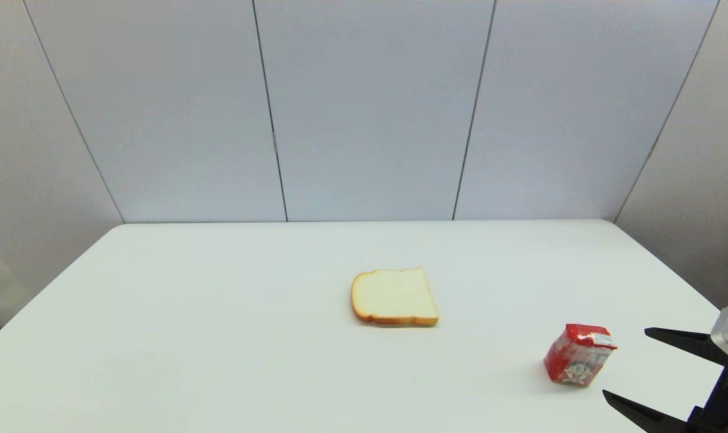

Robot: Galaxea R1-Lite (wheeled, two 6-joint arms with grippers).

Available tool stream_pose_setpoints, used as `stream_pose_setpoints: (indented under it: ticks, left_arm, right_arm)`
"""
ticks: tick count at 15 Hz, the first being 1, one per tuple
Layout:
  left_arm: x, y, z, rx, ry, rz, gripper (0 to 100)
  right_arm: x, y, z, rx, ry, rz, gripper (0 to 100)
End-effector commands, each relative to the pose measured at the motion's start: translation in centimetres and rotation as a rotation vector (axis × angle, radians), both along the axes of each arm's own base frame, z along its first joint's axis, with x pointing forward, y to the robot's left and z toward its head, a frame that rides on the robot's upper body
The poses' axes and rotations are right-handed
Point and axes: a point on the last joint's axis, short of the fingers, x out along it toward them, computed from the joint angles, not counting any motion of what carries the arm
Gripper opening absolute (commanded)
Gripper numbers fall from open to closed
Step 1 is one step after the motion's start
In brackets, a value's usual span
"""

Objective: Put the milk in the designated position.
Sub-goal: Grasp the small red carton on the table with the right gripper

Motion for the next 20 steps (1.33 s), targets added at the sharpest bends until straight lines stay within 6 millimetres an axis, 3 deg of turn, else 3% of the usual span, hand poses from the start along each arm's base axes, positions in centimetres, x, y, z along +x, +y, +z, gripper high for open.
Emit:
stream_pose_setpoints:
  ticks: [1,10,20]
  left_arm:
    - [0.0,0.0,0.0,-0.001,0.001,0.001,100]
    - [0.0,0.0,0.0,-0.001,0.001,-0.001,100]
    - [0.0,0.0,0.0,-0.001,0.001,-0.001,100]
  right_arm:
    - [0.9,0.0,-0.6,-0.002,0.045,0.002,100]
    - [4.3,-0.1,-1.9,-0.039,0.058,0.034,100]
    - [5.0,-0.8,-2.4,-0.035,0.093,0.000,100]
